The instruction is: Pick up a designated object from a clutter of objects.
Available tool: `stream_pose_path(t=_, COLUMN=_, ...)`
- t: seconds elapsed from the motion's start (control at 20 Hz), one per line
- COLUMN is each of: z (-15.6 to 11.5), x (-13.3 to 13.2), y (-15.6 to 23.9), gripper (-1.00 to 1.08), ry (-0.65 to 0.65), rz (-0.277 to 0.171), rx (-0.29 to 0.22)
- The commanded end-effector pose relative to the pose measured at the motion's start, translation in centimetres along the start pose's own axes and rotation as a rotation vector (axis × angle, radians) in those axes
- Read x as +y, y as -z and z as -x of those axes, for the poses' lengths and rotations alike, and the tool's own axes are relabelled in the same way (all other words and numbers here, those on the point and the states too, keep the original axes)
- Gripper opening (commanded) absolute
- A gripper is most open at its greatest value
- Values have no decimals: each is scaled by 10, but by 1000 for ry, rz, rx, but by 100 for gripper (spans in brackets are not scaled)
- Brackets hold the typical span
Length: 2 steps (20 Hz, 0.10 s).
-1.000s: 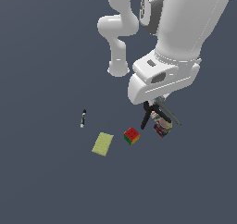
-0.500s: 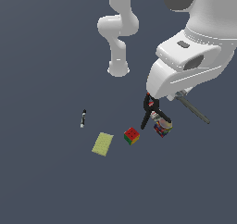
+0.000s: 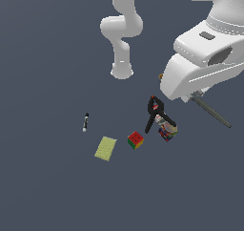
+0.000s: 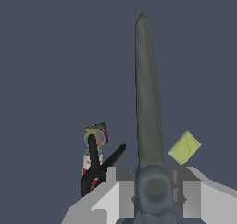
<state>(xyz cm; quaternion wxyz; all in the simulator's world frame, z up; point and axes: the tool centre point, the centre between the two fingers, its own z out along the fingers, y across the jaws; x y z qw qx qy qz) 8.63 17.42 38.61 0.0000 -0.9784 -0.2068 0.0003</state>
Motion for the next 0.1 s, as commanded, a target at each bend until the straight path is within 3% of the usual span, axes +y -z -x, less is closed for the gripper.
stream_pose_path(t=0.0, z=-1, x=-1, y=2, gripper=-100, ry=0, rz=0, rx=1)
stream_pose_path(t=0.05, z=-1, x=-1, y=2, gripper=-100, ry=0, rz=0, rx=1)
